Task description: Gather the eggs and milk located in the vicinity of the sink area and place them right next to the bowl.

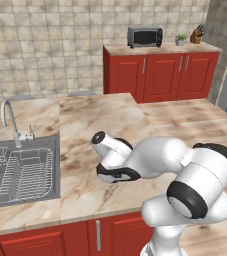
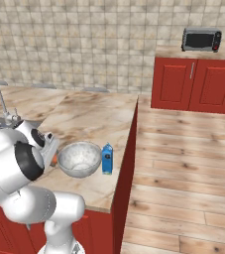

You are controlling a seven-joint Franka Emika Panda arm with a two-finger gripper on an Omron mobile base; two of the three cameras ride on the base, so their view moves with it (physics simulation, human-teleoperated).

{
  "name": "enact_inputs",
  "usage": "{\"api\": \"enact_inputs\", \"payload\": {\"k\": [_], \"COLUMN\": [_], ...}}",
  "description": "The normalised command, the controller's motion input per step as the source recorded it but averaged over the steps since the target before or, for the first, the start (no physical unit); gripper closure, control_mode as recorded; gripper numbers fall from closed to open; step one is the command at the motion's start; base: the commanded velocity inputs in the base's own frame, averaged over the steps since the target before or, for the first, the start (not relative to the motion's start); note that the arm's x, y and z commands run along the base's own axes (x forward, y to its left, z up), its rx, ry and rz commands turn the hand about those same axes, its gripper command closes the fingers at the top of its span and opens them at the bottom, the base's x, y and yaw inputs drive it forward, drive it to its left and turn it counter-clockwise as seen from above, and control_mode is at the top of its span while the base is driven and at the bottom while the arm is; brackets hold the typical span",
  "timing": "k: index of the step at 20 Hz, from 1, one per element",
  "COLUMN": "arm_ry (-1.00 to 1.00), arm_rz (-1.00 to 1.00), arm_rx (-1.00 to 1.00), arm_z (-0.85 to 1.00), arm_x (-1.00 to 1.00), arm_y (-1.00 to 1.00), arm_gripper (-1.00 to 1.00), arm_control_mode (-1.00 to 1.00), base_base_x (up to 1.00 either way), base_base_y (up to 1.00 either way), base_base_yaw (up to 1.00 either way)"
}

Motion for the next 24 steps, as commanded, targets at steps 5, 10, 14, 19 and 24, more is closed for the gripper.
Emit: {"api": "enact_inputs", "payload": {"k": [5, 10, 14, 19, 24], "arm_ry": [0.00, 0.00, 0.00, 0.00, 0.00], "arm_rz": [0.01, 0.02, 0.01, 0.01, 0.04], "arm_rx": [0.00, 0.00, 0.00, 0.00, 0.00], "arm_z": [-0.08, -0.01, 0.00, 0.03, 0.29], "arm_x": [0.00, 0.00, 0.00, 0.00, -0.03], "arm_y": [0.00, 0.00, 0.00, 0.00, 0.01], "arm_gripper": [1.00, 1.00, -1.00, -1.00, -1.00], "arm_control_mode": [-1.00, -1.00, -1.00, -1.00, -1.00], "base_base_x": [0.00, 0.00, 0.00, 0.00, 0.00], "base_base_y": [0.00, 0.00, 0.00, 0.00, 0.00], "base_base_yaw": [0.00, 0.00, 0.00, 0.00, 0.00]}}
